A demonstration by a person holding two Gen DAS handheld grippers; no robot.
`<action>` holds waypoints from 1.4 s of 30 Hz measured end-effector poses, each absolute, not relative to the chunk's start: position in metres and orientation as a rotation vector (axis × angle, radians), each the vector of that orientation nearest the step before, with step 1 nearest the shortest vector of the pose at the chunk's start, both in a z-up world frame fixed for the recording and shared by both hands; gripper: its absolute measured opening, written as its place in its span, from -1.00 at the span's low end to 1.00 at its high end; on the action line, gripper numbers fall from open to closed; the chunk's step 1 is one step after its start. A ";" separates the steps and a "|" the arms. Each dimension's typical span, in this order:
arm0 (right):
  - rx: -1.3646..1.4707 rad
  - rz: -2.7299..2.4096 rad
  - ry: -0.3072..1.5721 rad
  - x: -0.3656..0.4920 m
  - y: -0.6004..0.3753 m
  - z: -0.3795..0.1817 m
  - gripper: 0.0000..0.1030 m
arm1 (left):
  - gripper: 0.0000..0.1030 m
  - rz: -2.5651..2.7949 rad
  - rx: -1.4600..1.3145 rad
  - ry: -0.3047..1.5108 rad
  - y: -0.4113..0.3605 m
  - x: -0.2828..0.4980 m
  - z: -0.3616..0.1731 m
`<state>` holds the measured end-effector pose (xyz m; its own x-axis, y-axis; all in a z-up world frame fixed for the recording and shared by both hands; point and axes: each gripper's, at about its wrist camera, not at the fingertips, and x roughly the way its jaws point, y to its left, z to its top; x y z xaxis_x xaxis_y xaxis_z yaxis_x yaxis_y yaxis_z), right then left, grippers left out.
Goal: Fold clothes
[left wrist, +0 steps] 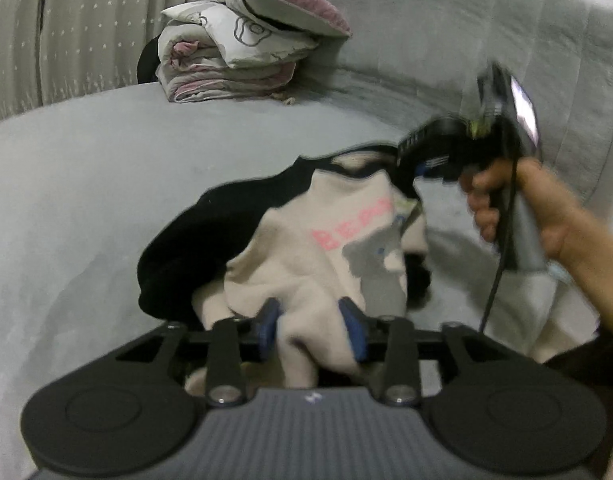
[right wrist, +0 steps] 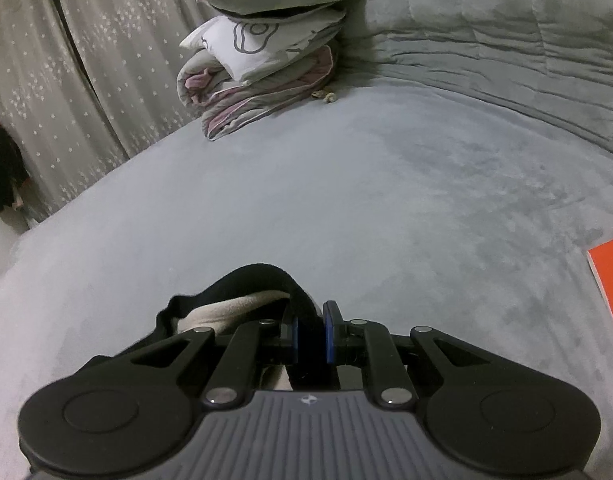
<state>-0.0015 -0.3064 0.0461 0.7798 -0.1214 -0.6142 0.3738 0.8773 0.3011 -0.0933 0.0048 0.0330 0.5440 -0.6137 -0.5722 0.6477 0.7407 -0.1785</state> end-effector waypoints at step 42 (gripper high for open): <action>0.557 -0.243 0.735 -0.017 -0.330 0.024 -0.32 | -0.63 -0.464 -0.544 0.835 0.033 0.058 -0.028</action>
